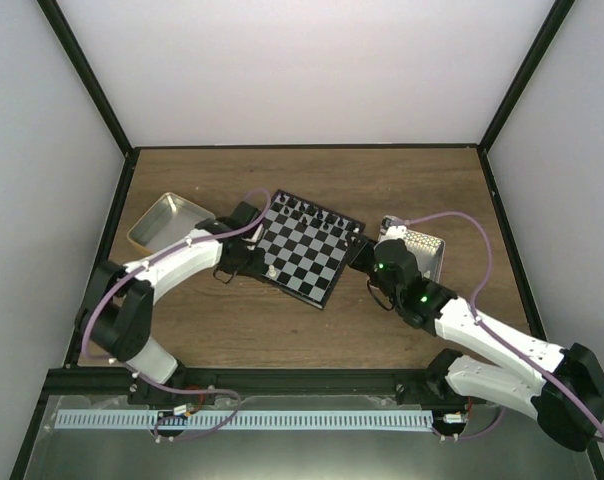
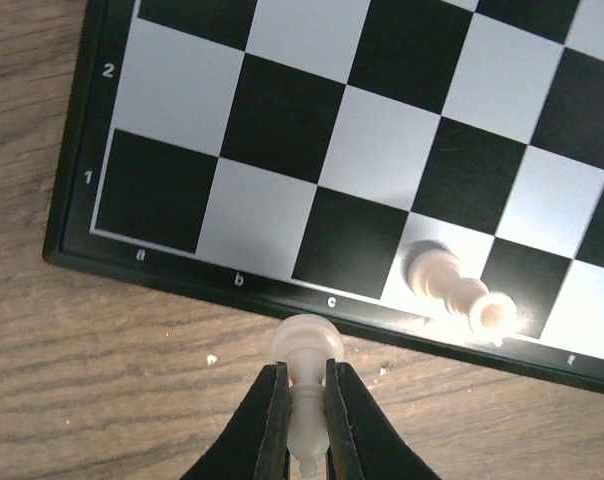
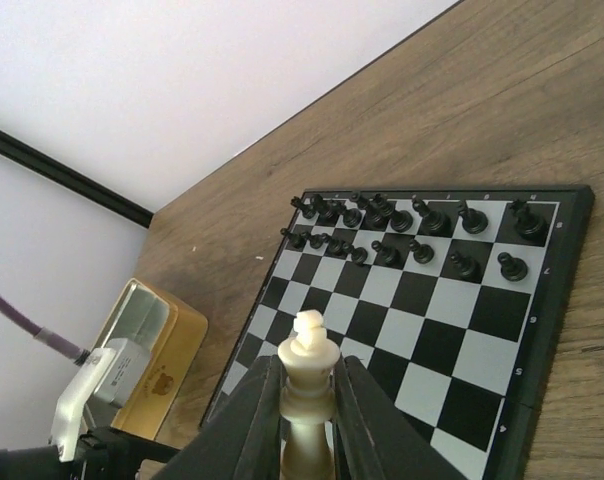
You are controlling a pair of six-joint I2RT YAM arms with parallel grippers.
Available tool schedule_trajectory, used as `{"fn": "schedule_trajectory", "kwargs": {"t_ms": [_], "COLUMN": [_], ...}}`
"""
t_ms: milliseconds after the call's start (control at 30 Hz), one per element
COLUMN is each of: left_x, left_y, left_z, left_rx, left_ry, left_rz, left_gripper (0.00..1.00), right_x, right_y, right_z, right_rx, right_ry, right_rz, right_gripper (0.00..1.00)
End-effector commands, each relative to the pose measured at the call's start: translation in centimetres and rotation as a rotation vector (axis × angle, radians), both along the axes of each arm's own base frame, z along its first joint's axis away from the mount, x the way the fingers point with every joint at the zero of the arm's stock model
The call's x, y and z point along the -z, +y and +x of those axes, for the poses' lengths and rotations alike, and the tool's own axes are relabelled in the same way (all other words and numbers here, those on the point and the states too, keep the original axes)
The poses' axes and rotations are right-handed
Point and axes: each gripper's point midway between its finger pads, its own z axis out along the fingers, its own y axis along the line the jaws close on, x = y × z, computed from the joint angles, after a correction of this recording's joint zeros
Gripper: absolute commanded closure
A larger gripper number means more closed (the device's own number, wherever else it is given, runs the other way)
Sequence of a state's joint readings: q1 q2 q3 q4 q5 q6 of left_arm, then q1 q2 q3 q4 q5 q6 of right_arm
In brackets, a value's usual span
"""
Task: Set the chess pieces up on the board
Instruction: Place the chess piece on the chessboard.
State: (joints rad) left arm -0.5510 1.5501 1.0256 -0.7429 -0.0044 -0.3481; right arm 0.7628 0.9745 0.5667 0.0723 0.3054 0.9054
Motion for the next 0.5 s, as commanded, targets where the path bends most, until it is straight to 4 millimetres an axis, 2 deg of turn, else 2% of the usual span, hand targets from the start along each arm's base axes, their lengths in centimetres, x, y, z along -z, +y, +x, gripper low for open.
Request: {"fn": "schedule_trajectory", "kwargs": {"t_ms": [0,233,467], "left_x": [0.7,2.6,2.6], "left_y": [0.0,-0.2,-1.3], "left_z": [0.9,1.8,2.5], "left_rx": [0.052,0.075,0.101], "left_ry": [0.041,0.097,0.102], "left_rz": [0.049,0.084,0.056], "left_gripper": [0.96,0.96,0.93], "right_x": [0.5,1.9,2.5], "right_y": [-1.0,-0.9,-0.3], "right_z": [0.1,0.0,-0.1], "right_rx": [0.036,0.035,0.01], "right_ry": [-0.022,0.001,0.018], "right_rz": [-0.07,-0.057,-0.044], "right_gripper": [0.85,0.84,0.84]}}
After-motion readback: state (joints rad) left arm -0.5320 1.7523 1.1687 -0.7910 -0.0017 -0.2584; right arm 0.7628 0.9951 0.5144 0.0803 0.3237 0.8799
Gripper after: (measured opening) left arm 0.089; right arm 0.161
